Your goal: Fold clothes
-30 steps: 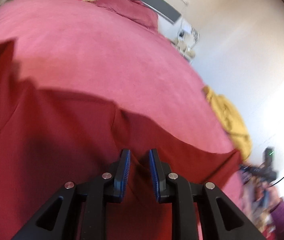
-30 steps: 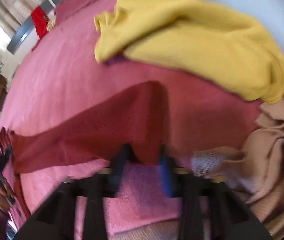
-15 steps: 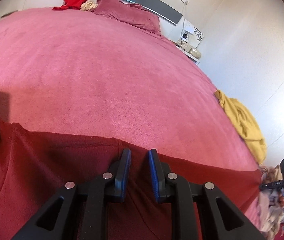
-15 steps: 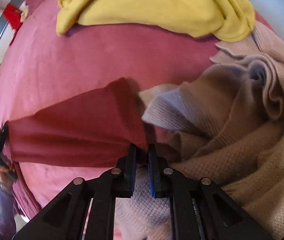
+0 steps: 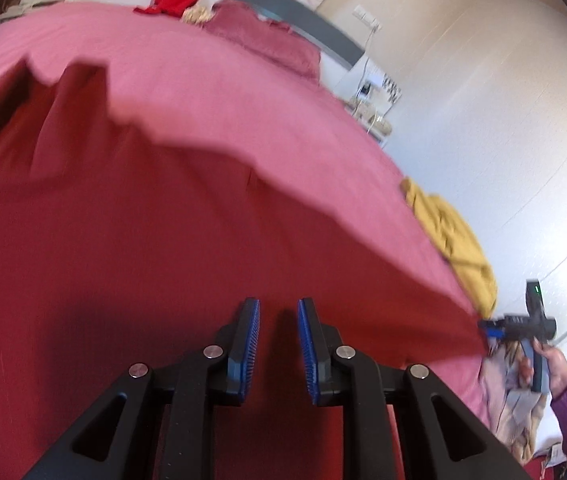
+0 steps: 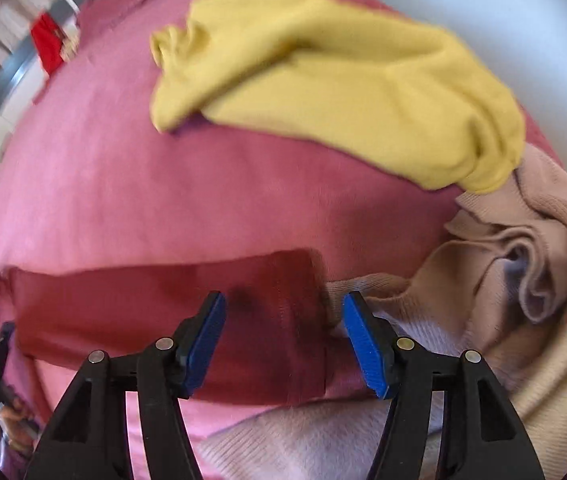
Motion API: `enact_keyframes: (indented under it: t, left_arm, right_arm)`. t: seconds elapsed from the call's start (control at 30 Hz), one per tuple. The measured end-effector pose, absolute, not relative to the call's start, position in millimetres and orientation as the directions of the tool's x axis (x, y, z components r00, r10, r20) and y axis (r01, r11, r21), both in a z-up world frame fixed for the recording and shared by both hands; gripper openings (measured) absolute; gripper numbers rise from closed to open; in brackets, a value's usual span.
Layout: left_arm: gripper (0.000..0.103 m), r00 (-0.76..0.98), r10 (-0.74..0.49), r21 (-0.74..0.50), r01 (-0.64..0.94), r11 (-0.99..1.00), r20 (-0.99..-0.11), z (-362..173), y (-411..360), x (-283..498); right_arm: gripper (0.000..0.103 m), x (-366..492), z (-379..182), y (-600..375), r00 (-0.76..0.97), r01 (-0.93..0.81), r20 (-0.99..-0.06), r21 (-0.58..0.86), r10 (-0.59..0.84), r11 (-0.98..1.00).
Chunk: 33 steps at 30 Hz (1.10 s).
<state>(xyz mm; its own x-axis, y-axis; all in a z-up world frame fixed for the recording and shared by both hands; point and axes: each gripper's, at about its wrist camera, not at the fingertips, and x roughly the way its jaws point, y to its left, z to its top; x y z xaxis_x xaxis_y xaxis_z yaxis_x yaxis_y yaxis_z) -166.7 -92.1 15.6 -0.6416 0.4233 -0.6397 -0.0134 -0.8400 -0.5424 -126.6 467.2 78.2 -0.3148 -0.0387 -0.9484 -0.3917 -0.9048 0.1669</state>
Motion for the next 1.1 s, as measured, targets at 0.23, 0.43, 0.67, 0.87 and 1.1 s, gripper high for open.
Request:
enact_keyframes:
  t: [0.23, 0.43, 0.67, 0.87, 1.1]
  left_arm:
    - [0.02, -0.68, 0.442, -0.615, 0.018, -0.788, -0.586, 21.3, -118.0, -101.5]
    - [0.02, -0.761, 0.376, -0.675, 0.108, -0.73, -0.528, 41.6, -201.7, -5.9]
    - [0.023, -0.856, 0.075, -0.705, 0.368, -0.606, -0.511, 62.9, -352.9, 129.1]
    - [0.023, -0.821, -0.158, -0.708, 0.557, -0.435, -0.549, 52.1, -433.9, 236.7]
    - [0.023, -0.768, -0.249, -0.659, 0.637, -0.4, -0.591, 40.2, -467.8, 307.5]
  right_arm:
    - [0.063, -144.2, 79.1, 453.7, -0.296, -0.458, -0.955, 0.115, 0.029, -0.881]
    - [0.063, -138.1, 156.9, 356.0, -0.572, -0.338, -0.815, 0.131, 0.093, -0.932]
    - [0.063, -158.0, 132.4, 70.6, -0.368, 0.35, -0.779, 0.389, -0.507, -0.852]
    - [0.063, -175.7, 76.3, -143.6, -0.113, 0.474, -0.725, 0.561, -0.679, -0.678]
    - [0.063, -222.9, 46.8, -234.8, -0.072, 0.406, -0.721, 0.61, -0.689, -0.68]
